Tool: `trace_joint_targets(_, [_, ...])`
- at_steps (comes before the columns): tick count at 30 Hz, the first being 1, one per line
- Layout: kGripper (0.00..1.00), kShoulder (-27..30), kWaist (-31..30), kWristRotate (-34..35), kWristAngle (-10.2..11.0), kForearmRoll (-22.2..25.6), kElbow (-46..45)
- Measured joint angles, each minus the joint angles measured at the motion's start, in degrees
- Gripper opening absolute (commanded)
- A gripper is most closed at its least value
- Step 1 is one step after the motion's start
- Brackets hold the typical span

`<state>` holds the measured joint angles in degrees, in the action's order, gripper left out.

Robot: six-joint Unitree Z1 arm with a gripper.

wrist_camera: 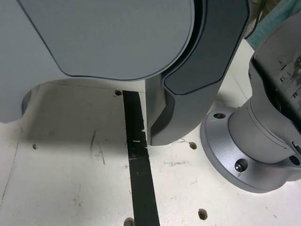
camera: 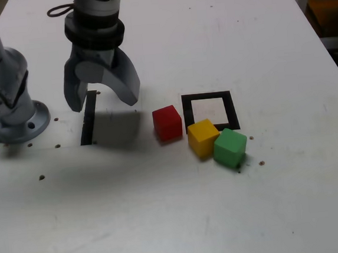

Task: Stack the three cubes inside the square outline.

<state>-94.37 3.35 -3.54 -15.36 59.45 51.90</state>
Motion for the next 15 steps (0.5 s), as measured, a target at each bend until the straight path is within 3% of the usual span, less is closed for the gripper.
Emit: trace_joint_targets(15, [0.91, 0.5, 0.0, -0.1, -0.1, 0.0, -0.8])
